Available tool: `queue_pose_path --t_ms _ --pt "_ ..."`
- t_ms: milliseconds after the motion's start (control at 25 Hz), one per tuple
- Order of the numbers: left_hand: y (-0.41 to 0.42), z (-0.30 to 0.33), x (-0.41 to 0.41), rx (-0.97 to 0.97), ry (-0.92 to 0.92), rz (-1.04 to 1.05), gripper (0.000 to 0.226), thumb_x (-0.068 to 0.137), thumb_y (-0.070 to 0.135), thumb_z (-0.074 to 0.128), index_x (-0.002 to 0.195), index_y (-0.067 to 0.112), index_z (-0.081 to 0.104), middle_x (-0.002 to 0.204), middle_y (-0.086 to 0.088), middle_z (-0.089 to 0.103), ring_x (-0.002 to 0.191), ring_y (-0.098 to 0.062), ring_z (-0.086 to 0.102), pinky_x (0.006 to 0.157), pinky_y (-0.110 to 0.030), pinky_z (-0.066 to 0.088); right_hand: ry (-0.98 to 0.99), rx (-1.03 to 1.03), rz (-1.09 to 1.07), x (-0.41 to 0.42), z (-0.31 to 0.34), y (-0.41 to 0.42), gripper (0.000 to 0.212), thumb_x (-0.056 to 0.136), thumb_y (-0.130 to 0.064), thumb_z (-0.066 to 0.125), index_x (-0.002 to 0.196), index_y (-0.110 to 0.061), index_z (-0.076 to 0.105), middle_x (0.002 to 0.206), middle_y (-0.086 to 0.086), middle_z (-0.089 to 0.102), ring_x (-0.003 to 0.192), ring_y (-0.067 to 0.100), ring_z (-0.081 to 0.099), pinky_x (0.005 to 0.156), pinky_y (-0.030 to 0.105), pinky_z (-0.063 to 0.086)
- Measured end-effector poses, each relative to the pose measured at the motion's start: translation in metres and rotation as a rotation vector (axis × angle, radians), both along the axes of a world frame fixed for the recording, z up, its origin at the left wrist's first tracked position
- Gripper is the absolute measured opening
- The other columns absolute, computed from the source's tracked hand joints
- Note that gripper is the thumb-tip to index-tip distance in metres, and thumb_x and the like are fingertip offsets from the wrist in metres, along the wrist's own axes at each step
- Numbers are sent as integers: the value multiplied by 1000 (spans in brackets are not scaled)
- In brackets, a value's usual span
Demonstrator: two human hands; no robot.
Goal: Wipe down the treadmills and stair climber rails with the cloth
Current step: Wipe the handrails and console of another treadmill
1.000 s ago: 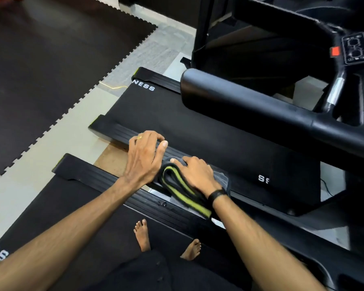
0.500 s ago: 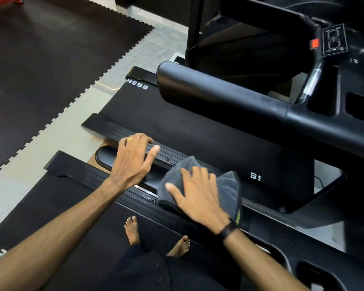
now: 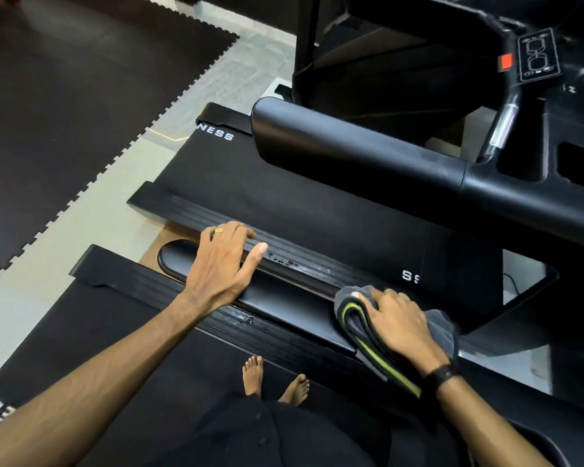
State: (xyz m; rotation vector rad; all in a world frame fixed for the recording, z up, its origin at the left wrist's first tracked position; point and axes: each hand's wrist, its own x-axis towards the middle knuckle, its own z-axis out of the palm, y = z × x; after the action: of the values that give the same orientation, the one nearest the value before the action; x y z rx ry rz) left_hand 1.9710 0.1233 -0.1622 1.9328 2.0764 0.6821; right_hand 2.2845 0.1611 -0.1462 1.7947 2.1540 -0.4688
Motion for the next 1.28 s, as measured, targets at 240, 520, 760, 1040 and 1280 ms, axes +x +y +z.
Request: queue_pose_path --t_ms 240,520,760,1040,1280 --pt "-2 0 -2 11 -39 -22 54 100 55 22 106 15 58 109 1 61 104 -19 55 101 -41 33 167 134 128 -132 2 -10 63 95 -67 24 96 -23 69 104 7 67 100 32 60 82 44 43" --pt "-5 3 -8 44 -61 -2 51 102 51 20 101 17 58 101 3 60 96 -18 56 100 -41 32 217 -400 -110 -47 -31 51 48 93 -58 44 80 -17 67 100 4 70 111 29 64 93 41 48" --pt "-5 7 3 81 -73 -29 52 101 53 26 105 15 61 106 3 62 103 -17 58 108 -47 30 -7 12 121 25 10 -24 87 86 -77 7 139 -24 53 120 -4 56 110 22 47 91 40 34" --pt "15 39 103 46 -159 -263 52 99 51 26 108 15 62 110 4 60 107 -17 56 115 -52 23 184 -129 88 -76 -1 10 45 99 -50 32 122 -22 59 124 9 61 118 36 52 93 47 40" --pt "20 30 138 -71 -109 -366 59 98 57 16 108 18 58 112 7 57 107 -16 55 117 -48 16 97 -233 -220 58 9 8 54 99 -64 32 118 -31 69 128 5 67 123 31 57 101 42 44"
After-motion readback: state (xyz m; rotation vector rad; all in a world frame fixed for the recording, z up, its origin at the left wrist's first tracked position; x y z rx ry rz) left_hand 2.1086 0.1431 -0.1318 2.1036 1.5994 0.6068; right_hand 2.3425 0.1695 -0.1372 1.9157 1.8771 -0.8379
